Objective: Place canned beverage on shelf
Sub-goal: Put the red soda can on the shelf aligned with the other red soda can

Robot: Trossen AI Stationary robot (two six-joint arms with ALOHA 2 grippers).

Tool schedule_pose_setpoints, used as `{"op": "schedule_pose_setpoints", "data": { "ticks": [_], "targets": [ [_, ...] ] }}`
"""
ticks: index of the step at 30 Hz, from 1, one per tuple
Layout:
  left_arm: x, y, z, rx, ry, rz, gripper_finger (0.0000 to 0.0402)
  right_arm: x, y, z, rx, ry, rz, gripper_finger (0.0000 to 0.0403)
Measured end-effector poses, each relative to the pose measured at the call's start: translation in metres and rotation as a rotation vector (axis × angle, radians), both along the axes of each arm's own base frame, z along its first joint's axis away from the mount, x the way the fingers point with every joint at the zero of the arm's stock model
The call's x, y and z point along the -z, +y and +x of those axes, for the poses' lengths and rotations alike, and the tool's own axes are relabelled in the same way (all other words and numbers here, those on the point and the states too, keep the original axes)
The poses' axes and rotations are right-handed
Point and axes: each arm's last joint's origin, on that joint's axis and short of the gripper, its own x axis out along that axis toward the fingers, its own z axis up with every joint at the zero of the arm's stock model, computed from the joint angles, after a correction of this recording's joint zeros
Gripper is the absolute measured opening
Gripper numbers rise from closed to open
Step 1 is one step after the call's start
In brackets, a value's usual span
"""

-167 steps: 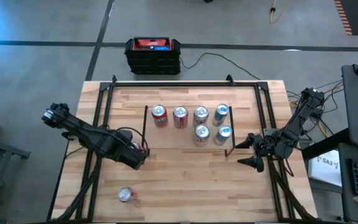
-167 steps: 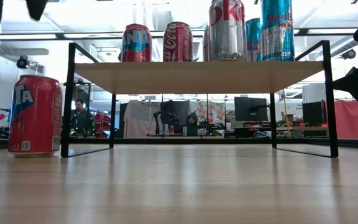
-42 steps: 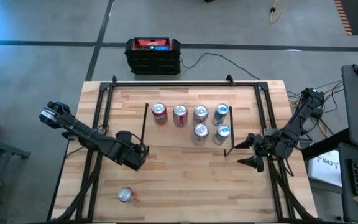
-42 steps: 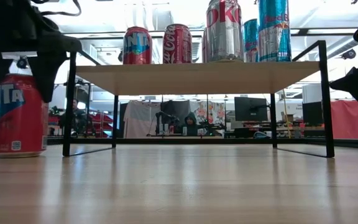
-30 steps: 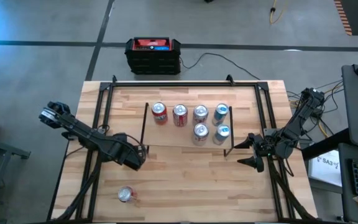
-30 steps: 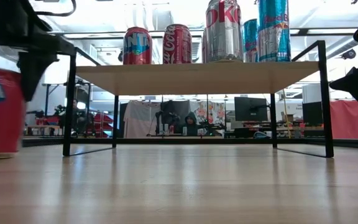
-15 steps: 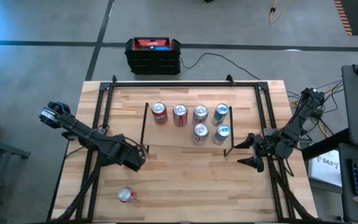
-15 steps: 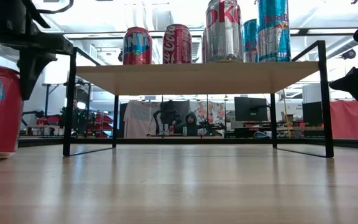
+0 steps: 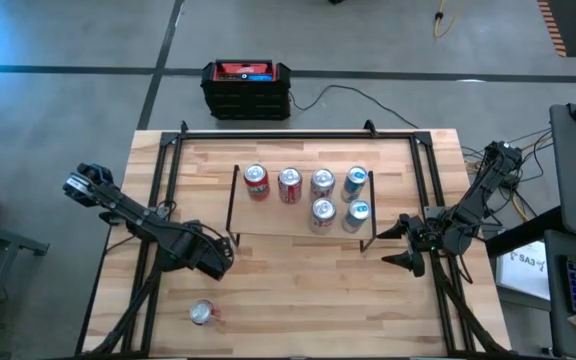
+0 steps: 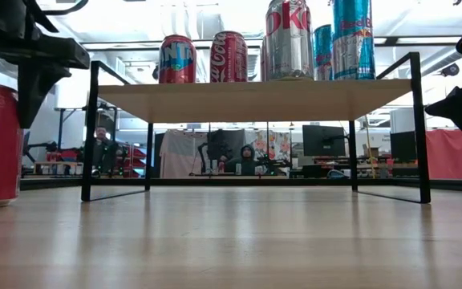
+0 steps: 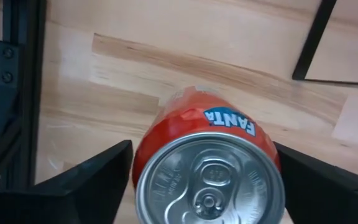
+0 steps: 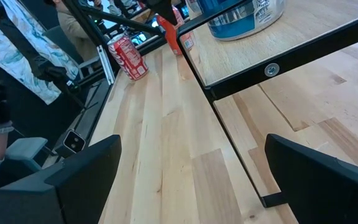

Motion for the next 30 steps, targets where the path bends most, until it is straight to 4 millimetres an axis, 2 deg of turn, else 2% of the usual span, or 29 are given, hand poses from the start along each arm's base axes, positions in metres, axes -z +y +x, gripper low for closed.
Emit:
{"op": "schedule_pose_setpoints", "data": {
  "ticks": [6, 11, 16, 22, 30],
  "targets": [
    [0.0, -0.0005, -0.0006, 0.021, 0.006, -0.004, 0.0395, 0.0, 0.0, 0.0, 0.0, 0.0, 0.0, 0.0384],
    [0.0002, -0.0045, 0.0007, 0.068, -0.002, -0.052, 0.0392, 0.0, 0.0, 0.0, 0.0, 0.0, 0.0, 0.0384],
    [0.0, -0.0055, 0.0015, 0.297, -0.001, -0.062, 0.0399, 0.0, 0.0, 0.0, 0.0, 0.0, 0.0, 0.0384],
    [0.0, -0.0049, 0.002, 0.467, -0.004, -0.024, 0.0391, 0.0, 0.0, 0.0, 0.0, 0.0, 0.0, 0.0384],
    [0.0043, -0.0022, -0.0007, 0.546, 0.023, 0.014, 0.0389, 0.0, 0.0, 0.0, 0.0, 0.0, 0.0, 0.0384]
  ]
}}
